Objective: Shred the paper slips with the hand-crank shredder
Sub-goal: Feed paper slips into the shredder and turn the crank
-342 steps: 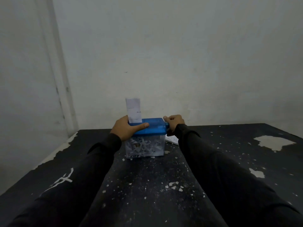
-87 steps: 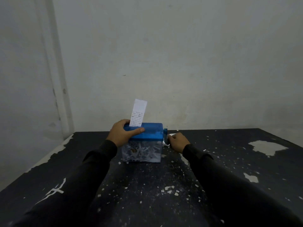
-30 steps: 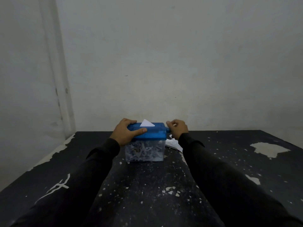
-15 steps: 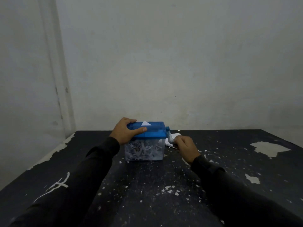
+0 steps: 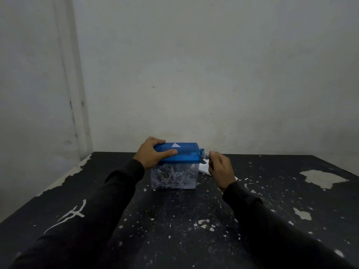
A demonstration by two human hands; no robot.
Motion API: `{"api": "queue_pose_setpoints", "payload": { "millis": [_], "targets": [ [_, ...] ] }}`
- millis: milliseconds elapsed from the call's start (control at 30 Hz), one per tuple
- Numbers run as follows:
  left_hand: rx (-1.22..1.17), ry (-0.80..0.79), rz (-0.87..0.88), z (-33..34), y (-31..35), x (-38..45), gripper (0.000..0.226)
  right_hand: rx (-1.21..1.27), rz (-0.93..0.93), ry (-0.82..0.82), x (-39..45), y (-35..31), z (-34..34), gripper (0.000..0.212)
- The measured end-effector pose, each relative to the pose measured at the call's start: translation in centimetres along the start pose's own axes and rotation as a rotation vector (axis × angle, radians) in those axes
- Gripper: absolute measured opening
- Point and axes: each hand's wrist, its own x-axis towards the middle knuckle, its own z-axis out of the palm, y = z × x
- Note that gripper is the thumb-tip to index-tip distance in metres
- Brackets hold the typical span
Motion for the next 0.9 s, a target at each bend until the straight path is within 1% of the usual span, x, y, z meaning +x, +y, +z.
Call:
{"api": "queue_pose_setpoints", "payload": {
  "millis": [100, 167, 267, 333, 433, 467, 567, 733, 833, 900],
  "targets": [
    [0.002, -0.028, 0.018, -0.2, 0.2, -0.1, 0.099, 0.0, 0.02, 0.065, 1.6, -1.8, 0.8, 0.043],
    [-0.012, -0.028, 0.026, -0.1, 0.2, -0.3, 0.102, -0.031, 0.056, 0.095, 3.8, -2.5, 0.9, 0.049],
    [-0.003, -0.008, 0.042, -0.1, 0.1, -0.3, 0.101, -0.126, 0.153, 0.091, 7.3, -2.1, 0.6, 0.062],
    [-0.009, -0.016, 0.046, 0.0, 0.0, -0.4, 0.098, -0.216, 0.183, 0.137, 8.7, -1.1, 0.2, 0.059],
    [-0.013, -0.013, 0.052, 0.2, 0.0, -0.3, 0.086, -0.298, 0.197, 0.186, 9.3, 0.4, 0.4, 0.044],
    [-0.011, -0.007, 0.05, 0.2, -0.1, -0.3, 0.083, -0.311, 0.188, 0.19, 9.3, 0.6, 0.5, 0.042],
    [-0.011, 0.019, 0.041, 0.3, -0.2, -0.3, 0.074, -0.326, 0.184, 0.2, 9.5, 0.9, 0.4, 0.042],
    [-0.023, 0.015, 0.042, 0.4, -0.3, -0.4, 0.074, -0.461, 0.225, 0.095, 9.9, -0.3, -0.5, 0.041],
    [-0.027, 0.018, 0.038, 0.6, -0.4, -0.4, 0.073, -0.59, 0.357, -0.051, 8.7, 0.0, -0.8, 0.038],
    [-0.029, 0.025, 0.033, 0.7, -0.4, -0.4, 0.075, -0.588, 0.424, -0.135, 7.0, 1.9, -1.0, 0.036]
  ]
}}
